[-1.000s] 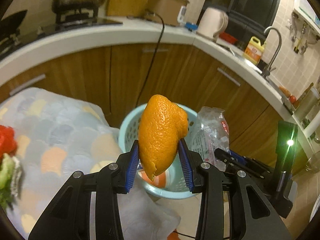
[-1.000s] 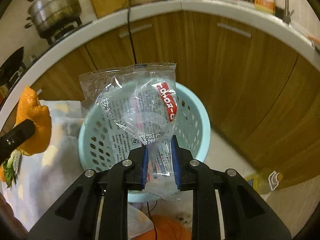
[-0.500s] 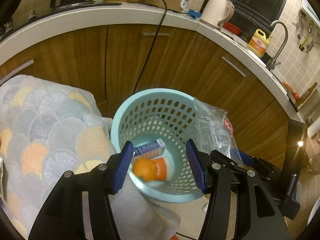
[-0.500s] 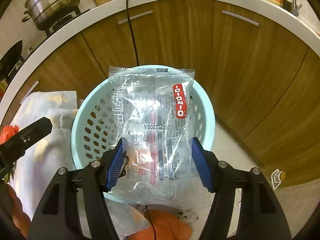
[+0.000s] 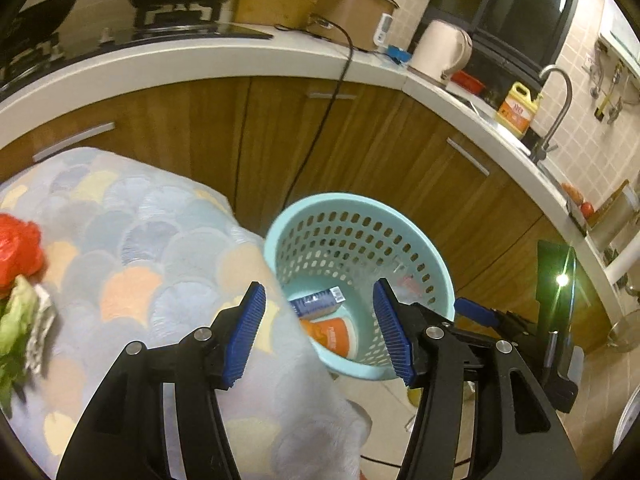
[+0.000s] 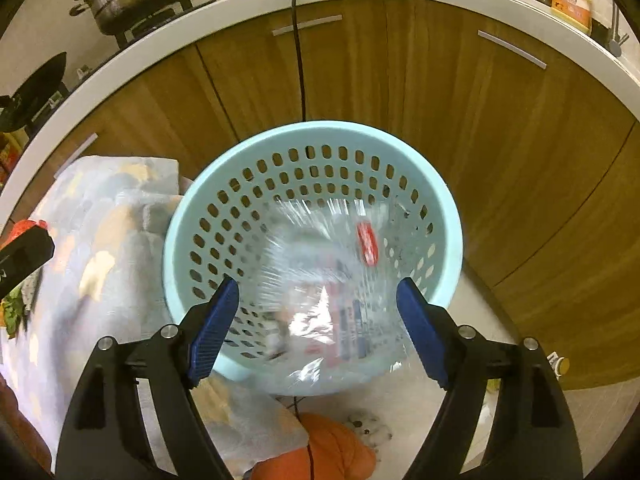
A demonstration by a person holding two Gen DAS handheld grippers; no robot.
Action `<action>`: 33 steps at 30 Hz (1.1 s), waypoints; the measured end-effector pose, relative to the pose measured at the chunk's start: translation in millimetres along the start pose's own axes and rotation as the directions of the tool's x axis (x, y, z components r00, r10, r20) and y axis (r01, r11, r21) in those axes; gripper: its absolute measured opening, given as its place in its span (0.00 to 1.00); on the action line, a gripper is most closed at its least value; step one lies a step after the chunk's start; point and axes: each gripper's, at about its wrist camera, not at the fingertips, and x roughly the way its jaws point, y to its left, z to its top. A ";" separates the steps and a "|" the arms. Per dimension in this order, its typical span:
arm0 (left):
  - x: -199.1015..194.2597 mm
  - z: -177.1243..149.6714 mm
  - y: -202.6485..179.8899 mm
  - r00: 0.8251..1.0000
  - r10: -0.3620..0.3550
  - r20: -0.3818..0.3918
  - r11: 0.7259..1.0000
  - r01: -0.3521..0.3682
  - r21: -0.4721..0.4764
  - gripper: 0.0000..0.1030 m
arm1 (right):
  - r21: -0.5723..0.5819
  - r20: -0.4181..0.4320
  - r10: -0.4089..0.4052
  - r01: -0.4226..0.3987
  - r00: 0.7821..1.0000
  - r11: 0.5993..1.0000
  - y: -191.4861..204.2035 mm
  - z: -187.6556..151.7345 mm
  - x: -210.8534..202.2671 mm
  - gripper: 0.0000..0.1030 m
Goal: Collect trash
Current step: 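Return to the table and grasp a small orange peel with the left tool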
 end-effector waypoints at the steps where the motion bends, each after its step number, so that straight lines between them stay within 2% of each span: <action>1: -6.5 -1.3 3.2 1.000 0.000 0.008 1.000 0.000 -0.006 0.53 | -0.009 0.009 0.001 -0.001 1.000 1.000 2.2 -0.3 -3.2 0.77; 5: -25.1 -5.3 13.4 0.999 0.003 0.039 1.000 -0.002 -0.029 0.55 | -0.038 0.054 -0.016 0.018 0.998 0.999 13.0 -0.7 -19.6 0.78; 13: -78.4 -23.2 39.0 0.992 0.026 0.124 0.998 -0.018 -0.067 0.55 | -0.139 0.180 0.088 -0.063 0.980 0.988 61.6 -6.0 -75.1 0.78; 18: -119.5 -36.9 69.1 0.980 0.078 0.183 0.990 -0.055 -0.128 0.55 | -0.243 0.229 0.183 -0.126 0.956 0.962 113.3 -18.3 -101.3 0.78; 24: -172.2 -60.7 129.4 0.951 0.199 0.235 0.960 -0.142 -0.240 0.55 | -0.377 0.240 0.283 -0.179 0.929 0.909 180.0 -41.4 -115.0 0.77; 26: -188.9 -70.3 154.9 0.943 0.228 0.244 0.945 -0.154 -0.288 0.55 | -0.419 0.237 0.313 -0.194 0.920 0.887 200.5 -49.8 -115.0 0.73; 28: -201.2 -79.4 178.2 0.935 0.255 0.245 0.930 -0.168 -0.327 0.55 | -0.449 0.230 0.331 -0.202 0.915 0.870 217.3 -58.0 -111.9 0.61; 31: -213.6 -90.3 206.2 0.927 0.294 0.231 0.912 -0.200 -0.358 0.54 | -0.489 0.185 0.345 -0.218 0.920 0.845 245.4 -68.2 -100.6 0.49; 33: -218.4 -92.9 219.2 0.926 0.312 0.211 0.908 -0.225 -0.354 0.54 | -0.511 0.151 0.356 -0.236 0.922 0.827 261.2 -74.5 -94.8 0.47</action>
